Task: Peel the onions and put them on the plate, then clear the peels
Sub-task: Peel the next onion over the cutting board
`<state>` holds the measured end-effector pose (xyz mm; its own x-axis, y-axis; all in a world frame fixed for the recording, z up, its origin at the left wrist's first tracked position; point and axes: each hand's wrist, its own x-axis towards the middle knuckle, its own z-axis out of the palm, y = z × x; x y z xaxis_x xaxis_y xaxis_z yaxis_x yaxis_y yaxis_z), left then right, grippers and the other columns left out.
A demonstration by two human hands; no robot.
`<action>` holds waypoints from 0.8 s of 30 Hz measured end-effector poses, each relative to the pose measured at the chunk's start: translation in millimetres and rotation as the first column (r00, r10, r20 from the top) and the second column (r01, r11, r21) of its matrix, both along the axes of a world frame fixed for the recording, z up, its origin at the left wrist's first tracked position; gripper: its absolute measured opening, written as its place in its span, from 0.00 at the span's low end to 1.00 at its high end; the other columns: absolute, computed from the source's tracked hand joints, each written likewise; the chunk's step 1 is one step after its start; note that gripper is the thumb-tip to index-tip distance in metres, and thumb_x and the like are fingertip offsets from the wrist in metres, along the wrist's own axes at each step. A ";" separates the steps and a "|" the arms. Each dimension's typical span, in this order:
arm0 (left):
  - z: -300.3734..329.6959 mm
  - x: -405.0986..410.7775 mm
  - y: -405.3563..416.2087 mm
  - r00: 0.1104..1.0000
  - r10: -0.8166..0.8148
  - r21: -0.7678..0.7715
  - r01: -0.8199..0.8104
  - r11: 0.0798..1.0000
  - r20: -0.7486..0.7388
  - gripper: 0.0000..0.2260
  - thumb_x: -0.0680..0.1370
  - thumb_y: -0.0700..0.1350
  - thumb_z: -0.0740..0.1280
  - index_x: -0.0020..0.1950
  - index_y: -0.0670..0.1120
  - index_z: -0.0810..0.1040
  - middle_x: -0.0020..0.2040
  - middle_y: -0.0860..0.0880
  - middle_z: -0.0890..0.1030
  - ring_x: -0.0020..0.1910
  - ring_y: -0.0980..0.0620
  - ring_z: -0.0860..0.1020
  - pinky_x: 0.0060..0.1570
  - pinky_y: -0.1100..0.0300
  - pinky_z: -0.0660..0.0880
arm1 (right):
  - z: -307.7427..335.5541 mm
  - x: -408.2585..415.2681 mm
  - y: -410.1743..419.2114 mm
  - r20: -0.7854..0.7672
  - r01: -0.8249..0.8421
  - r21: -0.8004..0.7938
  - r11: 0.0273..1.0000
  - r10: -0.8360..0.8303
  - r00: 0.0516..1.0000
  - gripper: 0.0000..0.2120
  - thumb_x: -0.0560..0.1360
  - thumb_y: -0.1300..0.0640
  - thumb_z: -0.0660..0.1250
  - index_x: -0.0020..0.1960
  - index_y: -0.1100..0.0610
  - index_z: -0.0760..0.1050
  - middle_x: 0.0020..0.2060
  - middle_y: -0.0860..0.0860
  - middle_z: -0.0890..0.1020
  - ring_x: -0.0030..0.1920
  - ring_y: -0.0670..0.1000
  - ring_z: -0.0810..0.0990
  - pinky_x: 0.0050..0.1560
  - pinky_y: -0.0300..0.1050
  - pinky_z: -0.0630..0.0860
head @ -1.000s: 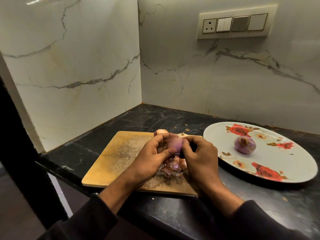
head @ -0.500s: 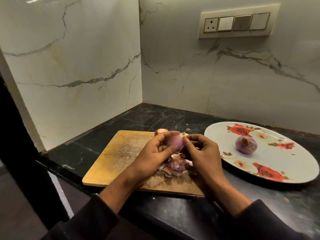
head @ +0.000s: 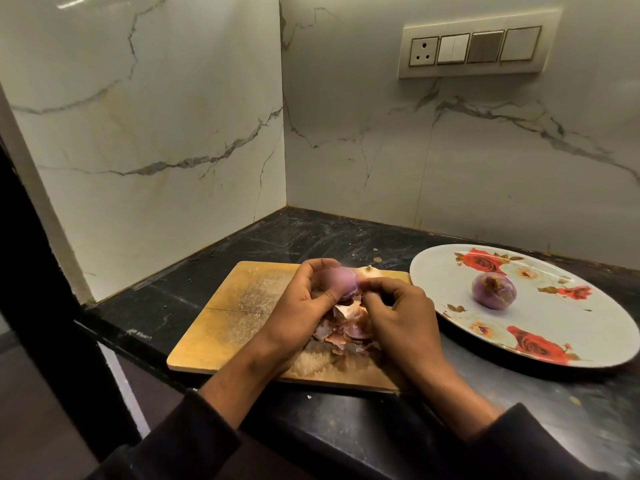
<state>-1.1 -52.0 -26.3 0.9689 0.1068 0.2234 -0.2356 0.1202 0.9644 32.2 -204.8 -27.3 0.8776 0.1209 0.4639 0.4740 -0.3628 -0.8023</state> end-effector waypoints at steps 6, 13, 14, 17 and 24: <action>0.4 -1.4 0.0 0.999 -0.042 0.041 0.042 0.998 -0.005 0.18 0.75 0.41 0.70 0.64 0.45 0.73 0.59 0.42 0.82 0.57 0.43 0.83 0.57 0.41 0.80 | 2.6 -1.6 -0.9 0.015 -0.132 0.114 0.985 0.132 0.991 0.09 0.78 0.53 0.72 0.57 0.48 0.84 0.45 0.39 0.86 0.47 0.38 0.84 0.47 0.33 0.79; 0.1 -0.3 -0.7 0.999 -0.014 0.056 0.012 0.998 0.037 0.19 0.72 0.40 0.73 0.62 0.44 0.78 0.56 0.43 0.84 0.55 0.42 0.84 0.50 0.49 0.83 | 2.4 -3.7 -0.1 0.061 -0.053 0.025 0.998 0.051 0.997 0.08 0.80 0.56 0.68 0.52 0.50 0.86 0.37 0.41 0.86 0.38 0.41 0.84 0.41 0.45 0.82; 0.0 -0.3 -0.3 0.999 -0.016 0.057 0.014 0.998 0.040 0.19 0.71 0.40 0.73 0.62 0.44 0.78 0.56 0.44 0.84 0.56 0.43 0.84 0.51 0.50 0.83 | 2.2 -4.4 1.0 0.063 -0.041 0.017 0.999 0.040 0.997 0.08 0.80 0.55 0.68 0.51 0.50 0.86 0.36 0.42 0.85 0.38 0.42 0.84 0.41 0.47 0.82; 0.6 -0.4 0.1 0.998 -0.015 0.071 0.012 0.997 0.053 0.19 0.71 0.38 0.73 0.62 0.43 0.78 0.56 0.45 0.85 0.57 0.46 0.84 0.53 0.51 0.82 | 2.8 -5.0 3.8 0.076 -0.003 0.012 1.000 0.002 0.997 0.07 0.80 0.56 0.69 0.47 0.52 0.85 0.33 0.43 0.83 0.36 0.44 0.82 0.38 0.42 0.80; 0.5 0.3 -0.1 0.997 -0.040 0.074 0.034 0.997 0.072 0.17 0.73 0.31 0.71 0.60 0.43 0.79 0.56 0.45 0.85 0.57 0.46 0.83 0.55 0.55 0.81 | 5.1 -10.5 5.1 0.068 -0.005 0.097 0.995 -0.001 0.998 0.02 0.77 0.57 0.73 0.48 0.54 0.85 0.35 0.40 0.82 0.39 0.36 0.81 0.36 0.27 0.73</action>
